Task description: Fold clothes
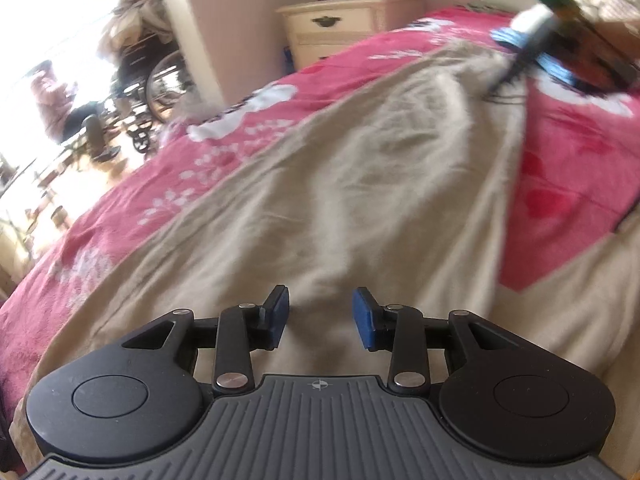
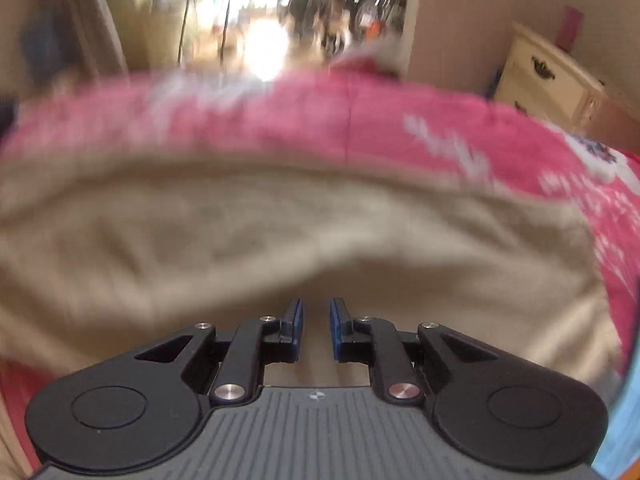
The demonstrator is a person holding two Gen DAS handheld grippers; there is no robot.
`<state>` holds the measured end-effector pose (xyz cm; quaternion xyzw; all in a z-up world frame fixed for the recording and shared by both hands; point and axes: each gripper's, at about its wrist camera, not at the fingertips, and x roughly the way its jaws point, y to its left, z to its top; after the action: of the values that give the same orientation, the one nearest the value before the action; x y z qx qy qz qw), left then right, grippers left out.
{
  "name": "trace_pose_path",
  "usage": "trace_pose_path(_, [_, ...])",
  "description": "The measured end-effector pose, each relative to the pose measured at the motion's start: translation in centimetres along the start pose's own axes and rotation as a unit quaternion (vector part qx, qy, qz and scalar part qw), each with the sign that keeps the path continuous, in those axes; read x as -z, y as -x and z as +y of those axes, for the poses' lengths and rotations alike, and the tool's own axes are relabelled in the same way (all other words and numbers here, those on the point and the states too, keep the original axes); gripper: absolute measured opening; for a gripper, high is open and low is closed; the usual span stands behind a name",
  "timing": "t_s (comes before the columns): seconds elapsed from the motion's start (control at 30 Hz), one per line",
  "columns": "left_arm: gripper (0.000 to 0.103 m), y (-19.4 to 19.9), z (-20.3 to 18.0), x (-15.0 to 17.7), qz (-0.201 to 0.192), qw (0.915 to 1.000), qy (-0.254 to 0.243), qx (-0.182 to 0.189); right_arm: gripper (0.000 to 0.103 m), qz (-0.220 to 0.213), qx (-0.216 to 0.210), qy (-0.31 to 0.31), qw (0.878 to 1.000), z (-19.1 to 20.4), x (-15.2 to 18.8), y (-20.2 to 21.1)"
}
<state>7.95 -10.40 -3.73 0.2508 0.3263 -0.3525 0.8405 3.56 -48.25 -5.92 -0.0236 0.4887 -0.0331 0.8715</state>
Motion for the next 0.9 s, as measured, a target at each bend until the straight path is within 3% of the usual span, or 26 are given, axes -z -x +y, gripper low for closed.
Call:
trace_pose_path(0.07, [0.037, -0.4, 0.8, -0.1, 0.003, 0.9999, 0.015, 0.004, 0.015, 0.024, 0.054, 0.007, 0.998, -1.6, 2.3, 0.8])
trace_pose_path(0.13, [0.039, -0.6, 1.1, -0.4, 0.002, 0.9999, 0.015, 0.006, 0.016, 0.041, 0.078, -0.014, 0.996, -2.5, 2.5, 2.0])
trace_pose_path(0.2, [0.039, -0.8, 1.0, -0.7, -0.003, 1.0, 0.002, 0.0, 0.016, 0.022, 0.064, -0.006, 0.998, -1.2, 1.3, 2.9])
trace_pose_path(0.3, [0.04, -1.2, 0.7, -1.1, -0.02, 0.9997, -0.007, -0.008, 0.016, -0.022, -0.001, 0.027, 0.999, 4.1, -2.1, 2.9])
trace_pose_path(0.37, [0.042, -1.6, 0.5, -1.0, -0.028, 0.9994, -0.009, -0.017, 0.017, -0.017, -0.035, 0.054, 0.998, 7.3, -3.0, 1.8])
trace_pose_path(0.43, [0.042, -2.1, 0.2, -0.4, -0.024, 0.9993, -0.008, -0.028, 0.021, 0.048, -0.02, 0.075, 0.996, 8.1, -1.4, 0.5])
trace_pose_path(0.5, [0.042, -1.9, 0.3, 0.1, -0.024, 0.9993, -0.008, -0.028, 0.025, 0.066, -0.011, 0.075, 0.995, 7.5, 1.3, 1.9])
trace_pose_path(0.6, [0.044, -1.3, 0.2, 0.3, -0.022, 0.9993, -0.017, -0.026, 0.026, 0.106, 0.024, 0.038, 0.993, 6.4, 1.8, 3.5])
trace_pose_path(0.73, [0.044, -0.6, -0.7, 0.3, -0.028, 0.9986, -0.04, -0.022, 0.028, 0.033, -0.009, 0.065, 0.997, 11.2, -1.4, 3.9])
trace_pose_path(0.77, [0.045, -0.4, -1.0, 0.4, -0.031, 0.9983, -0.045, -0.02, 0.031, 0.018, -0.019, 0.063, 0.998, 12.4, -2.0, 3.2])
trace_pose_path(0.8, [0.045, -0.2, -1.3, 0.5, -0.035, 0.9979, -0.051, -0.018, 0.041, 0.013, -0.025, 0.062, 0.998, 13.4, -2.3, 2.5])
trace_pose_path(0.9, [0.055, 1.0, -2.3, 1.6, -0.045, 0.9961, -0.075, -0.008, 0.042, 0.074, -0.022, 0.067, 0.995, 14.8, 0.0, 0.3])
